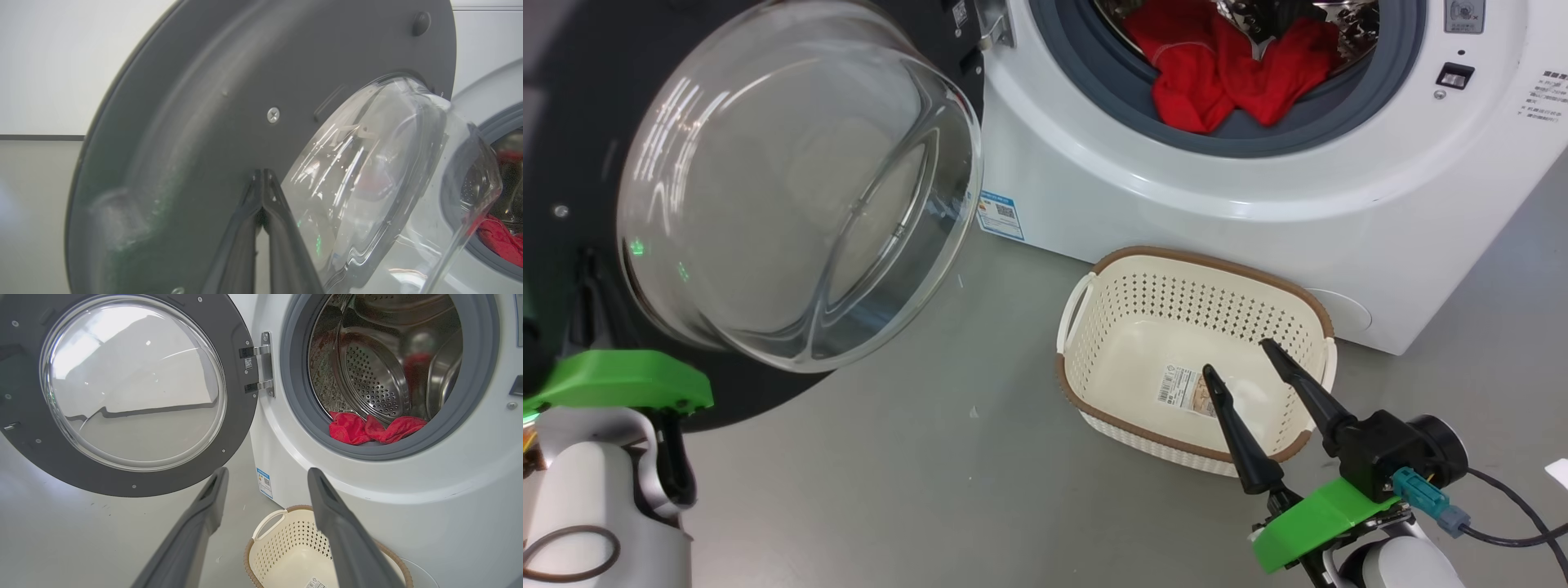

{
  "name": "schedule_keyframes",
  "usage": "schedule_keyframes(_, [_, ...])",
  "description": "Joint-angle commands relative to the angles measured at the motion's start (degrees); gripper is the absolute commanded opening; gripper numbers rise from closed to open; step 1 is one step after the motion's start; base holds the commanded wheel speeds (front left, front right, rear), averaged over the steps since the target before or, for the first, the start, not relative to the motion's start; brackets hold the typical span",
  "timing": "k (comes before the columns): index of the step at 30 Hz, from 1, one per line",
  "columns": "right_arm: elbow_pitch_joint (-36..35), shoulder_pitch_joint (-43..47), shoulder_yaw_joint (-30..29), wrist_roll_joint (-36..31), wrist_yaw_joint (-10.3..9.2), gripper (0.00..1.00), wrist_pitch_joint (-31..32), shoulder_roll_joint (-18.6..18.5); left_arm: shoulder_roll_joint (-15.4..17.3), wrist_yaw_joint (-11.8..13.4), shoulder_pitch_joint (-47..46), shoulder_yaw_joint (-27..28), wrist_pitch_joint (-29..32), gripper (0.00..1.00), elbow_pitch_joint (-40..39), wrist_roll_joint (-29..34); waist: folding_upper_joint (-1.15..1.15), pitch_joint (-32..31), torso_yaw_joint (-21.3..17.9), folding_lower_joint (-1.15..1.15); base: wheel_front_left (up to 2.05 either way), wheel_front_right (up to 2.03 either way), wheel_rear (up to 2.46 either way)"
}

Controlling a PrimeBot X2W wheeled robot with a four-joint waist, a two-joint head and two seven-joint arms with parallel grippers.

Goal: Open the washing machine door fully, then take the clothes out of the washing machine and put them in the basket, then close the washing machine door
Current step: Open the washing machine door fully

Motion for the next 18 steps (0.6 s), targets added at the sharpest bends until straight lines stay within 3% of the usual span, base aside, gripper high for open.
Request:
schedule_keyframes(1, [-1.8,-1.0,1.3,-0.3,0.36,1.0,-0.1,0.3,2.8,0.1,-1.9,3.0,-0.4,0.0,-0.6,0.8,0.0,0.1,-0.1,0.0,0.0,0.0,0.0])
schedule_keyframes(18, [-0.9,-1.7,1.6,0.5,0.36,1.0,-0.4,0.3,1.1,-2.0,-1.4,10.3,-0.4,0.0,-0.5,4.7,0.0,-0.7,-1.9,0.0,0.0,0.0,0.0])
